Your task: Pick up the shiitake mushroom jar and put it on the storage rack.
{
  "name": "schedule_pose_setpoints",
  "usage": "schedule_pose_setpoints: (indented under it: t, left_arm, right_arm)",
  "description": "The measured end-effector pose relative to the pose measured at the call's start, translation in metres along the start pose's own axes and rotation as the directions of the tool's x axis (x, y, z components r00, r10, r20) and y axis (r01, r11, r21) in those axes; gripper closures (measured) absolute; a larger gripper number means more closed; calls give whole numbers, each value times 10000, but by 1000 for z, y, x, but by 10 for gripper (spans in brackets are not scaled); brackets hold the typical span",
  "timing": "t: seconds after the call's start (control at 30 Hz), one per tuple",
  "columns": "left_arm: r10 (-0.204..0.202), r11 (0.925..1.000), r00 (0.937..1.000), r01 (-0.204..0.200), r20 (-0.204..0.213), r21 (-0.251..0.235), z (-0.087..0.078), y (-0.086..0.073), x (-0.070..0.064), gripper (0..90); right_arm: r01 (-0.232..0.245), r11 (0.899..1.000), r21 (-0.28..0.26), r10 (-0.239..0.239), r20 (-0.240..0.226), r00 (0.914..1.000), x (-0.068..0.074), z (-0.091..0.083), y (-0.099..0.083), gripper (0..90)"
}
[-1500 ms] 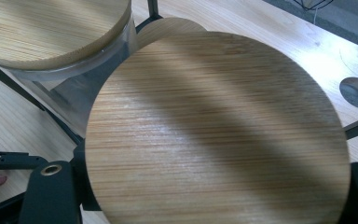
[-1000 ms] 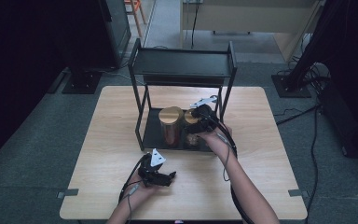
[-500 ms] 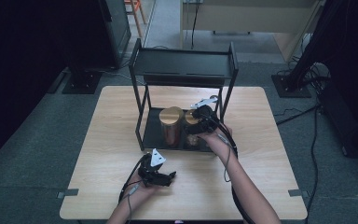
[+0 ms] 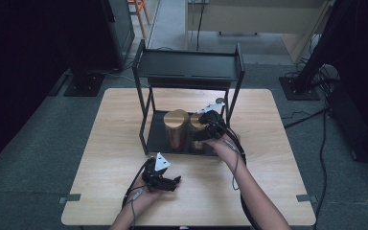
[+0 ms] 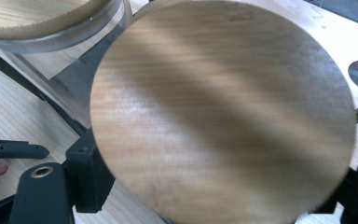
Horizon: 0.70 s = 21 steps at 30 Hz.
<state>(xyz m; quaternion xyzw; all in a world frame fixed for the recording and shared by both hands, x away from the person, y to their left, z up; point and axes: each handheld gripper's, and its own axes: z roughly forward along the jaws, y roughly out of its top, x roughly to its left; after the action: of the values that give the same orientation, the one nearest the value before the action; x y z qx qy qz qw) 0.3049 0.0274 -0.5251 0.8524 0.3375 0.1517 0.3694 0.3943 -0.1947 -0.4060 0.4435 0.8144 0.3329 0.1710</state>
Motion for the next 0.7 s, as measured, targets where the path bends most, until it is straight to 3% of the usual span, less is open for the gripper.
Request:
schedule_pose_setpoints:
  t: [0.4,0.7]
  left_arm:
    - [-10,10000,10000,10,-9,-4,0,0,0,112]
    - [-20,10000,10000,20,-8,-15,0,0,0,112]
  right_arm:
    - [-14,9998,-179,13,-50,10000,-1,-12,-11,212]
    - [348,9992,-217,-346,120,9993,3,-20,-17,212]
